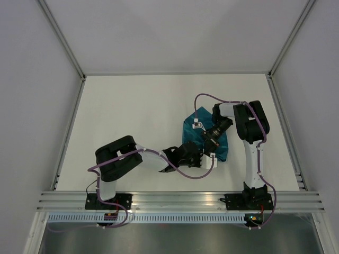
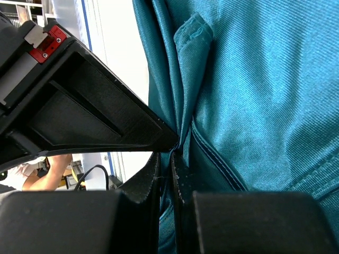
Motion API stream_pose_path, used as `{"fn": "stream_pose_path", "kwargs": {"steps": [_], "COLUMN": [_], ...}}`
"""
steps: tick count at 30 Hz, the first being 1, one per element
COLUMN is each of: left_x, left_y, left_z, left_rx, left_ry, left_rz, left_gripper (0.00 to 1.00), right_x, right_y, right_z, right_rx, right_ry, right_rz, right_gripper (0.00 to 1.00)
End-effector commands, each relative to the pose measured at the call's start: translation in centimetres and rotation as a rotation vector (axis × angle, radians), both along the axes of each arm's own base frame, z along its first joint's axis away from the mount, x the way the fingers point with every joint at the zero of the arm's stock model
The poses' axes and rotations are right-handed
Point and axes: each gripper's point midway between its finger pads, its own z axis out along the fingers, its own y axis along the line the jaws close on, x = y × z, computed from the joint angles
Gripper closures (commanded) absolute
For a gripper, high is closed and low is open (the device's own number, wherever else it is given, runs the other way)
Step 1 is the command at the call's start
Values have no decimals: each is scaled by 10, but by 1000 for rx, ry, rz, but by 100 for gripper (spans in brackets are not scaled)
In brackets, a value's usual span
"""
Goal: Fold the napkin, place the utensils inside, and roll it up
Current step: Roll the napkin with the utensil
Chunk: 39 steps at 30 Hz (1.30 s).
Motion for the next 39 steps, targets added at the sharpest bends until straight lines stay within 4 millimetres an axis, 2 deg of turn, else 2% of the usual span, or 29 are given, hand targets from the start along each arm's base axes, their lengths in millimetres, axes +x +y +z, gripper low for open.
{"fn": "stream_pose_path", "kwargs": {"steps": [1,3,5,9,12,13,15,16,21,27,28,30,31,32,33,34,35,37,38,39], "left_x": [-35,-39,-46,-53,-55,-52,-57,-53,-60,-57,-53,-54,-47,-52,-48,-47,-48,-45,-46,-47], "left_y": [41,42,43,43,45,45,48,46,47,48,48,48,45,49,43,46,45,43,42,43], "left_z": [-68,-73,-75,-75,-73,-71,-70,-68,-64,-55,-51,-47,-45,-44,-38,-42,-40,-36,-37,-36], "left_rx": [230,256,273,264,249,245,252,245,249,251,253,252,247,263,252,261,260,265,273,285], "left_ry": [230,268,327,406,477,494,552,563,692,887,926,990,1014,1075,1092,1122,1158,1195,1229,1257], "left_rz": [-12,-16,-29,-31,-22,-14,-16,-13,-17,17,38,39,52,56,55,72,79,92,100,115], "left_gripper": [80,92,98,98,98,98,98,98,98,98,98,98,98,98,98,98,98,98,98,98], "right_x": [12,13,13,13,19,23,31,36,63,86,84,85,85,77,81,78,66,69,56,67], "right_y": [-8,-8,-7,-6,-4,-5,-3,-5,-9,-36,-36,-49,-57,-60,-66,-68,-71,-74,-76,-79], "right_z": [-27,-26,-26,-24,-13,-9,2,6,40,72,76,88,91,90,98,98,88,90,77,84], "right_rx": [12,15,19,29,53,59,81,86,139,180,196,218,219,220,216,209,186,157,123,105], "right_ry": [-117,-120,-119,-121,-155,-173,-216,-233,-373,-497,-500,-569,-592,-595,-670,-697,-689,-808,-793,-924], "right_rz": [78,79,75,72,48,36,12,-9,-97,-229,-236,-254,-272,-280,-292,-293,-293,-294,-298,-287], "right_gripper": [88,88,88,86,73,66,60,57,50,47,47,47,47,46,46,46,45,44,43,43]}}
